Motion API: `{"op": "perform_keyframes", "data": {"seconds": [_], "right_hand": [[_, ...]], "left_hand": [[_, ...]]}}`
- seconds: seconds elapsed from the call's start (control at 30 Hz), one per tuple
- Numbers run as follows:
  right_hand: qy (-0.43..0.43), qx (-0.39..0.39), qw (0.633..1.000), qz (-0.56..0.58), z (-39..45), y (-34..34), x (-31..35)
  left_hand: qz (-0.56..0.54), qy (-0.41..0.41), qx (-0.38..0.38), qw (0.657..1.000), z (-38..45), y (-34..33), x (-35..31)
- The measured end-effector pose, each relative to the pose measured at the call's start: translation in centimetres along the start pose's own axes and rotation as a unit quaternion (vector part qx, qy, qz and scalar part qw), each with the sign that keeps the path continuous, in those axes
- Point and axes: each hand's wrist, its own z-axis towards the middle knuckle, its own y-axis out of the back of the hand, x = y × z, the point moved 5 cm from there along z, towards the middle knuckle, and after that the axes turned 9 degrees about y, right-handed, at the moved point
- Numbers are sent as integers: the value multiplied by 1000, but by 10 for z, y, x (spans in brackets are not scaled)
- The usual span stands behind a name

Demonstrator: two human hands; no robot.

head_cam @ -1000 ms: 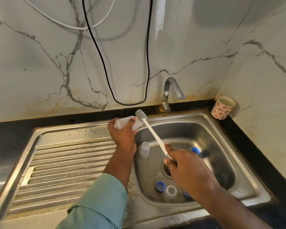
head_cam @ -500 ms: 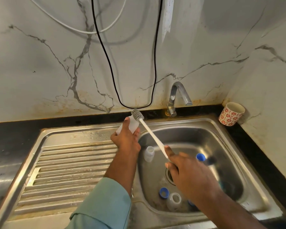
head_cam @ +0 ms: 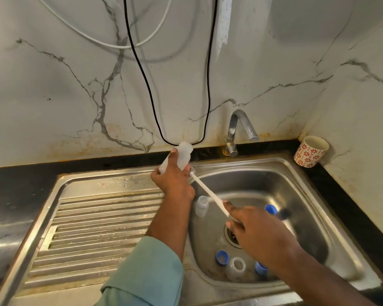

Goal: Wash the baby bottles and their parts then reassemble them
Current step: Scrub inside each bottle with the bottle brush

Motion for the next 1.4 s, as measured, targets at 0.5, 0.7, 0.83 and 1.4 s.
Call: {"op": "perform_keyframes", "data": {"seconds": [0.5,0.7,0.83,1.4], "right_hand": [[-82,-108,962,237,-36,22,-12],[-90,-127,947,279,-35,32,-6],[-103,-99,945,295,-45,28,-5],[-111,-87,929,344,-51,15,2]], "left_hand": [[276,-108,142,945,-7,-2,4],[462,-319,162,812,-7,-9,-8],[560,-341,197,729,5,1,-9],[592,-289,193,728,1,17,21]]}}
